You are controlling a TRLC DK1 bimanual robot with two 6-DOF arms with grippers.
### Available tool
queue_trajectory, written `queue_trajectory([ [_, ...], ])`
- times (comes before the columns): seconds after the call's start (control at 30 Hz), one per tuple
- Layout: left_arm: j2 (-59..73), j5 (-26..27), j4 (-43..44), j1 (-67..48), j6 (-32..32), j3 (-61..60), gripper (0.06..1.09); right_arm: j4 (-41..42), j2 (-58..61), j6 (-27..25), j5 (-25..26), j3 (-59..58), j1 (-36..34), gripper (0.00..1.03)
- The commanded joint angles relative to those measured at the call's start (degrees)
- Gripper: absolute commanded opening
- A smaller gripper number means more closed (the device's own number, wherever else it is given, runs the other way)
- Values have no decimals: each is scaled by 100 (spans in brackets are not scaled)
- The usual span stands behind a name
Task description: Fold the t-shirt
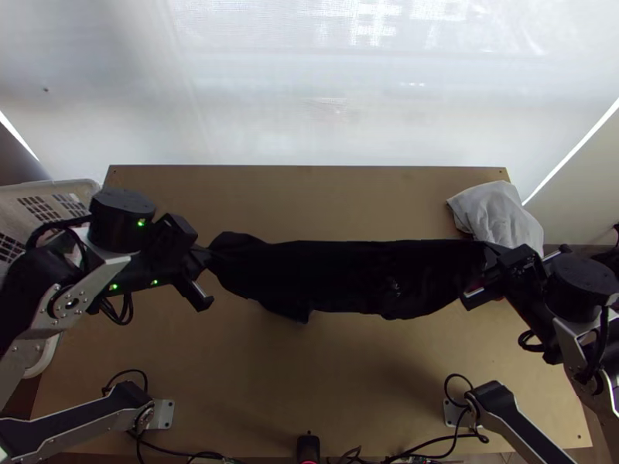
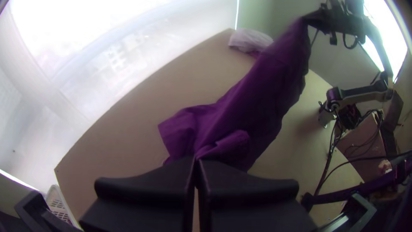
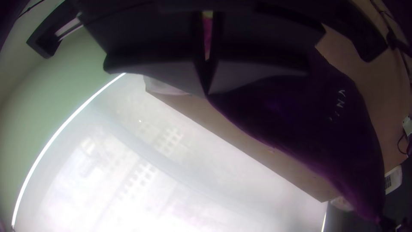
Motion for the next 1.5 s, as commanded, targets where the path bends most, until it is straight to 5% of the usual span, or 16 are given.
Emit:
queue_trajectory([
  [0.0, -489, 138, 414, -580, -184, -1498, 10, -170, -14, 157, -19, -234, 278, 3],
  [0.33, 961, 138, 2286, -519, 256, -2456, 16, 252, 126, 148, 192, -568, 243, 3],
  [0.4, 1436, 138, 2681, -519, 247, -2351, 54, 313, 161, 139, 209, -612, 234, 3],
  [0.43, 1673, 120, 2936, -519, 238, -2298, 90, 331, 179, 139, 218, -612, 234, 3],
  [0.47, 1937, 59, 3112, -484, 238, -2192, 105, 340, 196, 148, 218, -621, 234, 3],
  [0.63, 3009, 6, 3270, -106, 168, -1305, 104, 384, 232, 130, 236, -612, 234, 3],
  [0.87, 2578, 15, 2690, 88, 62, -1463, 104, 384, 153, 78, 262, -682, 129, 3],
  [0.93, 2288, 182, 1785, 52, -166, -1032, 104, 384, 109, 69, 262, -717, 120, 3],
  [1.07, 1875, 1491, -26, 219, -202, 392, 104, 375, 12, -45, 262, -805, -12, 3],
  [1.27, 1445, 1535, -1265, 211, 159, 1148, 104, 375, -94, -37, 253, -884, -12, 3],
  [1.47, 944, 1597, -1309, -378, -43, 84, 104, 375, -76, 34, 253, -858, 23, 3],
])
